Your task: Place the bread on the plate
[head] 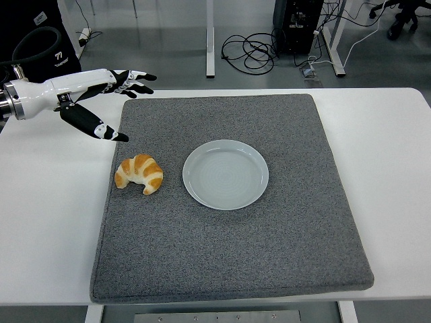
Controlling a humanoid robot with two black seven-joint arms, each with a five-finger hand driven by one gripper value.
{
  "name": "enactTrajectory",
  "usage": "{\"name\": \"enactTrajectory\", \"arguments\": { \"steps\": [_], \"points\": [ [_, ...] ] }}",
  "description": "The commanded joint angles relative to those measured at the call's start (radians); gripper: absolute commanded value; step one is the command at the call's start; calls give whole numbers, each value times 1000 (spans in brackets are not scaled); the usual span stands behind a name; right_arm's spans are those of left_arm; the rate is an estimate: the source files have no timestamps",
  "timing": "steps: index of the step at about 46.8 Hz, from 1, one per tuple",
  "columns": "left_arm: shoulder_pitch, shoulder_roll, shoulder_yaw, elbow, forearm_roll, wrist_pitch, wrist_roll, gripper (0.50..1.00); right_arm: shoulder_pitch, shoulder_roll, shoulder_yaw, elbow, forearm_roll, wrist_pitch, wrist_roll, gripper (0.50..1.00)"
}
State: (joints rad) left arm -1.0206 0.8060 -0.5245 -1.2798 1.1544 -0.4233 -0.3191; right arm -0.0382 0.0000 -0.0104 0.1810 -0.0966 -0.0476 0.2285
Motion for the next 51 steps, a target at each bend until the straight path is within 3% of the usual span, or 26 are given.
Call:
{"name": "enactTrajectory", "arguments": {
  "steps": [1,15,23,38,51],
  "points": [
    [-9,4,0,-4,71,0,0,901,0,0,1,0,0,0,0,1000],
    [-18,24,0,-30,203,3,-1,901,0,0,0,2,0,0,0,1000],
    [17,42,0,-41,240,47,-27,901,0,0,1,2,0,0,0,1000],
    [83,16,106,-39,304,296,-80,899,0,0,0,2,0,0,0,1000],
    [86,7,231,-10,294,413,-97,899,0,0,0,2,0,0,0,1000]
  ]
}}
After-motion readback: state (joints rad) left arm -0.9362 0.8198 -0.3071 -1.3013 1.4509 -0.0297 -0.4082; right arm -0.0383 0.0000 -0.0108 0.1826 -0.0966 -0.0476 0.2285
